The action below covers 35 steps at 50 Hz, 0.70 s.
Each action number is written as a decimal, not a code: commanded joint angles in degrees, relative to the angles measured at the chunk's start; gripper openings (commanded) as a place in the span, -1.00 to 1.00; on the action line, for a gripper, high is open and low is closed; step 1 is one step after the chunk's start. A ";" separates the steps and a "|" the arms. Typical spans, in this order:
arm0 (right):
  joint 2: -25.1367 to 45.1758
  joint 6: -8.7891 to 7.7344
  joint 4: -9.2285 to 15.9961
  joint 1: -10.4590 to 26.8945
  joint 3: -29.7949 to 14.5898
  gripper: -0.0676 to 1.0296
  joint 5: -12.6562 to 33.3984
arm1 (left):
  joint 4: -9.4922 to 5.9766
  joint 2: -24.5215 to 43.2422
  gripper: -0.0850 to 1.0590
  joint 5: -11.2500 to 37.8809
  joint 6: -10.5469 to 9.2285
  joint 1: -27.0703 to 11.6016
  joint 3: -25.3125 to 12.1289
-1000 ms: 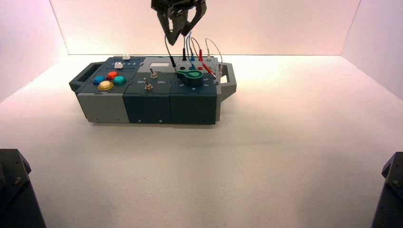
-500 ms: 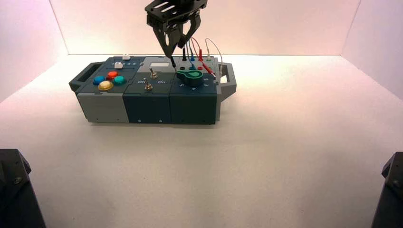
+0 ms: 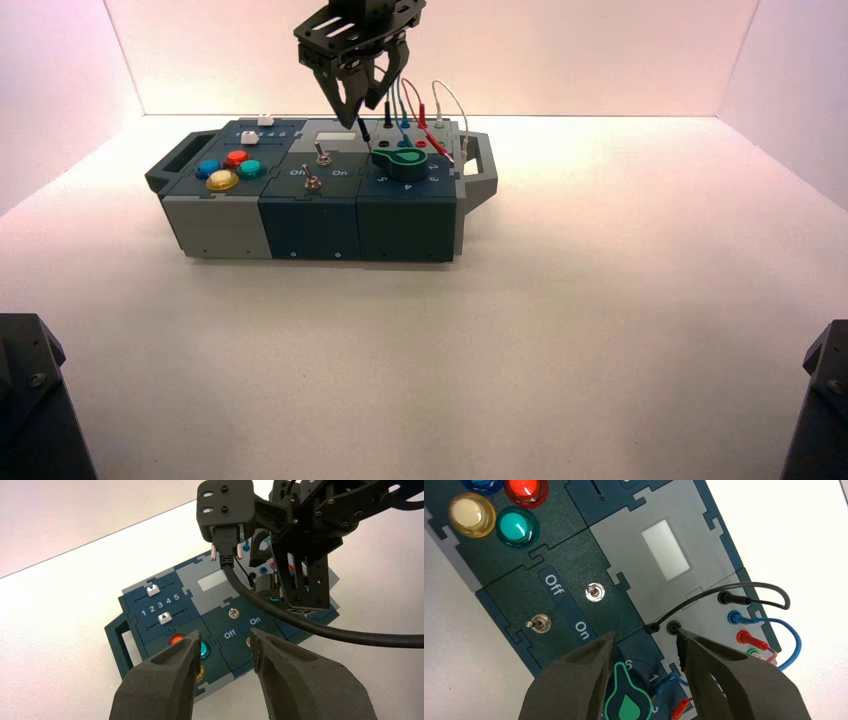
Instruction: Insert the black wire.
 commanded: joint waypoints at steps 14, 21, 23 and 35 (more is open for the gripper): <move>0.35 -0.35 -2.29 0.09 -2.99 0.02 0.70 | -0.18 0.18 0.08 -0.62 0.18 0.09 -1.05; 0.88 -0.35 -2.37 0.09 -3.60 -0.10 0.70 | -0.18 0.18 0.08 -0.70 0.18 0.09 -1.05; 1.05 -0.35 -2.37 0.09 -3.69 -0.11 0.79 | -0.18 0.18 0.08 -0.70 0.18 0.09 -1.05; 2.02 -0.44 -2.37 0.00 -3.87 -0.34 0.79 | -0.18 0.18 0.08 -0.70 0.18 0.09 -1.05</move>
